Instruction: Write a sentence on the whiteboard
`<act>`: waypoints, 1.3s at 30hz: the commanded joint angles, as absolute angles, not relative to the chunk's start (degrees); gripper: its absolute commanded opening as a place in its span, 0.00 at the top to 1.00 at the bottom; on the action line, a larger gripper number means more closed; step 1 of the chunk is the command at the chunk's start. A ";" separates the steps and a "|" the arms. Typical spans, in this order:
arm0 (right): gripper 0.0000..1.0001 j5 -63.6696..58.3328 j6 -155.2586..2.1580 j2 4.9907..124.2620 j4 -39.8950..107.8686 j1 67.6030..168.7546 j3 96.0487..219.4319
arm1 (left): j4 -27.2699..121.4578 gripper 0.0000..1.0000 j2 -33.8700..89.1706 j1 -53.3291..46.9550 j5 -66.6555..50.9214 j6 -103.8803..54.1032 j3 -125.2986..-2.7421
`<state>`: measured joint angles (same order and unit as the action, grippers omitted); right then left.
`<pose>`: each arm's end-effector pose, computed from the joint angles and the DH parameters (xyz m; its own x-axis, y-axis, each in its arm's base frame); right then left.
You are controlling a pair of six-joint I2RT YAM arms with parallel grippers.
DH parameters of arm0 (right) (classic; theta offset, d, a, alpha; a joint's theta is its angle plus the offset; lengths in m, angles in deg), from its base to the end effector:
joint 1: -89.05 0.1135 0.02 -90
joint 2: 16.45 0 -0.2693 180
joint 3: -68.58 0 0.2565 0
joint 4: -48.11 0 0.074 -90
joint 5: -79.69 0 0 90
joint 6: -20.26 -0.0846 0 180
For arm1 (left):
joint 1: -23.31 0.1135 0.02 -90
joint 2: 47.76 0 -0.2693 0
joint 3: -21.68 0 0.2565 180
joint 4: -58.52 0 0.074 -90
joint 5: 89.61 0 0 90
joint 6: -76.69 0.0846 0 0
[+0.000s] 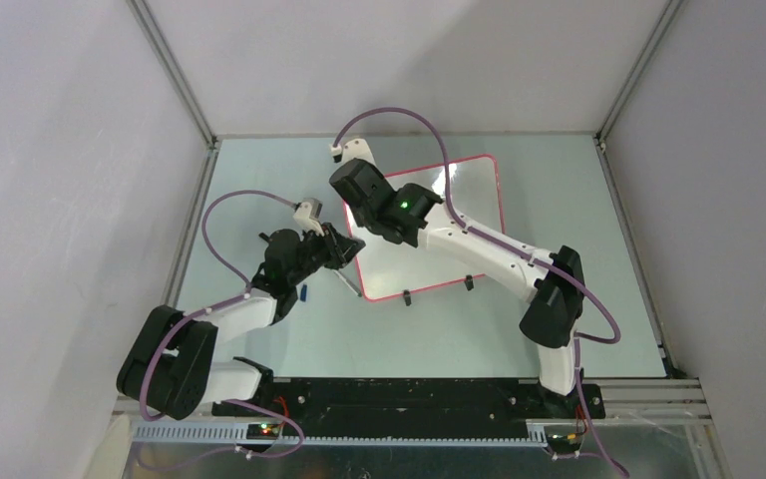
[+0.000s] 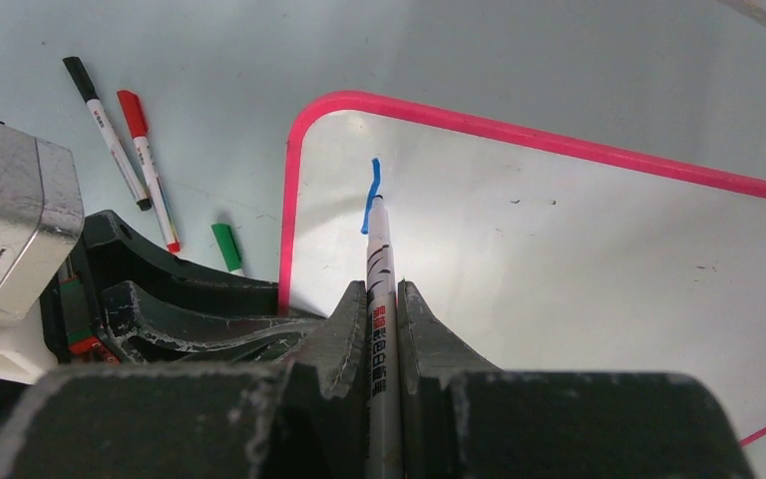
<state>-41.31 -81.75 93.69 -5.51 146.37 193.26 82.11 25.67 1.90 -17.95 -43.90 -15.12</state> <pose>0.2930 0.3761 0.3384 -0.4381 -0.3527 -0.8268 -0.4237 0.8923 -0.1560 0.2690 -0.1341 0.1838 -0.5024 -0.3219 -0.8025 0.4370 0.7063 -0.5569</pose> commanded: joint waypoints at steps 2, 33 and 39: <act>1.00 -43.30 -82.93 94.23 -5.98 145.57 195.74 | 80.94 0.92 24.60 2.00 -15.25 -41.74 -16.11; 1.00 -44.97 -84.34 91.43 -7.40 143.89 193.00 | 80.86 0.92 24.31 2.00 -15.16 -41.51 -16.02; 1.00 -43.65 -84.35 90.70 -6.61 143.74 192.19 | 80.85 0.92 24.31 2.04 -15.11 -41.50 -16.02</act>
<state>-42.41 -83.47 93.17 -7.11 144.78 192.89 81.90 25.67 1.90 -17.76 -43.90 -15.12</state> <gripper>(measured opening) 0.140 0.265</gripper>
